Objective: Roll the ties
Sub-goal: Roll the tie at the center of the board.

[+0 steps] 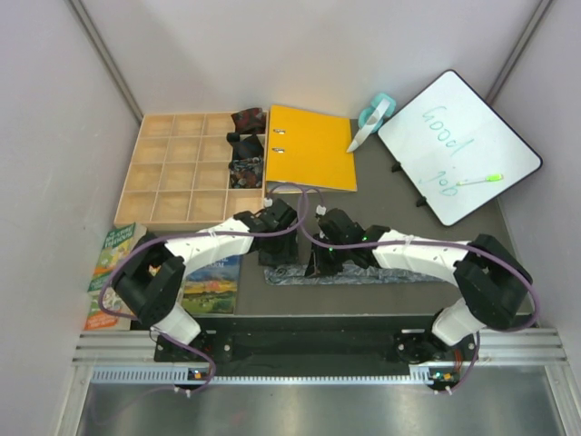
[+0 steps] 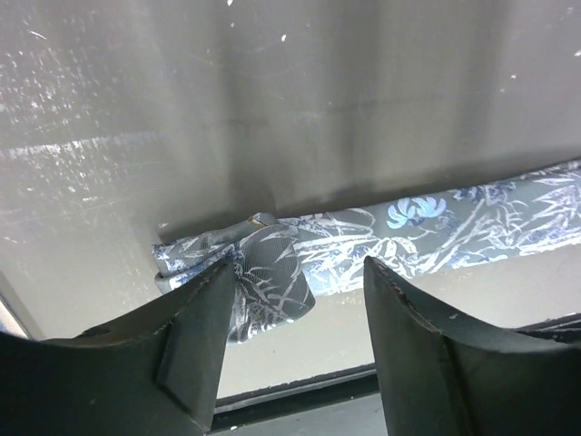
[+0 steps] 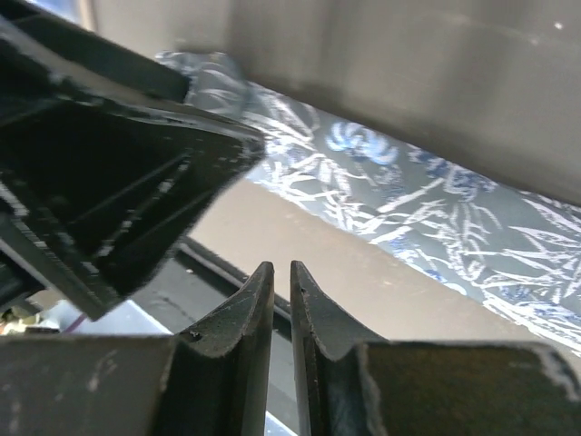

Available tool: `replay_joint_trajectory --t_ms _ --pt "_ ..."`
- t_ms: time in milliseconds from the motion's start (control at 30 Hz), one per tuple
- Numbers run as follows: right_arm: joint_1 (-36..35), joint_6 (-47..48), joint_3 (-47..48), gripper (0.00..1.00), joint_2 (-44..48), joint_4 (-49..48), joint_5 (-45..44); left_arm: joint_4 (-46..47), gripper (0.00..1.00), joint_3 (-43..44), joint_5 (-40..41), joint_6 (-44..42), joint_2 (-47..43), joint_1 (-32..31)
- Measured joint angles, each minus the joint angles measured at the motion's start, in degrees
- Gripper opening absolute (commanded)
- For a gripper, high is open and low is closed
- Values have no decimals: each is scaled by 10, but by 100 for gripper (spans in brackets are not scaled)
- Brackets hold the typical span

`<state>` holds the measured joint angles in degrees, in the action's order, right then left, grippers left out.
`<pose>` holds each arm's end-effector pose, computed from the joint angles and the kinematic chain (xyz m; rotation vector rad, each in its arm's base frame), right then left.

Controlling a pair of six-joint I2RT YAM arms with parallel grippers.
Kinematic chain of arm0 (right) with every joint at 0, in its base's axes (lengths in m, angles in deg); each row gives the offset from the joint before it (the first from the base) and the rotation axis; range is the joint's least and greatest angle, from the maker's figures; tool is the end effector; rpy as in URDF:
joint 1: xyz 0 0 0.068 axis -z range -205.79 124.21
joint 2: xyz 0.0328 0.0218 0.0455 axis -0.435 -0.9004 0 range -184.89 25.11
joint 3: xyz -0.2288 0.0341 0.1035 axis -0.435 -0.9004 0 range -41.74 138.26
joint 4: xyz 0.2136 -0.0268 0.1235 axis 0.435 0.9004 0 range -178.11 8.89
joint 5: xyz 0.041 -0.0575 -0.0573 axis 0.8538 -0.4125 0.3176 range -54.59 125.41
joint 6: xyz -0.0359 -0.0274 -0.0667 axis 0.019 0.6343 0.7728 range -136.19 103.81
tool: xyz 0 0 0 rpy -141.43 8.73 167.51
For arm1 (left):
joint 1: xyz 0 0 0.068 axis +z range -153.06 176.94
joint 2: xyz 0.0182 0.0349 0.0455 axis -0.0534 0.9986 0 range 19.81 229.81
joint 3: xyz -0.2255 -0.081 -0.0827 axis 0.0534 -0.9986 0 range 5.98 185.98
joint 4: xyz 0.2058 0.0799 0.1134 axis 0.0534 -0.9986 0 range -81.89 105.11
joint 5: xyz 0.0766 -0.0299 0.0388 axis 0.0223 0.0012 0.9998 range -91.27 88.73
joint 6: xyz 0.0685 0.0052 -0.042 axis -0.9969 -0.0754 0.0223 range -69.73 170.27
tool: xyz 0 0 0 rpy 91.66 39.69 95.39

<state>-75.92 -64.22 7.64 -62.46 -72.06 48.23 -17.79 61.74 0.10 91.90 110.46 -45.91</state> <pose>0.1876 0.2486 0.1465 -0.1510 2.7620 0.8771 0.2215 -0.2034 0.1417 0.0234 2.8182 -0.3470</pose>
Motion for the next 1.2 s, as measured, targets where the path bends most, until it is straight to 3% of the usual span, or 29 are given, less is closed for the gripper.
replay_joint_trajectory --t_ms 200,567,933,1200 --pt "0 0 0 14 21 -11 12 -19 69 4 2 -1 -32 -1" --pt "0 6 64 13 11 -20 32 -95 65 16 66 -6 -143 0" --pt "-4 7 139 13 -69 -34 77 -143 62 -34 115 -7 -257 36" --pt "-17 0 171 11 -144 -47 90 -140 61 -92 92 -9 -320 85"
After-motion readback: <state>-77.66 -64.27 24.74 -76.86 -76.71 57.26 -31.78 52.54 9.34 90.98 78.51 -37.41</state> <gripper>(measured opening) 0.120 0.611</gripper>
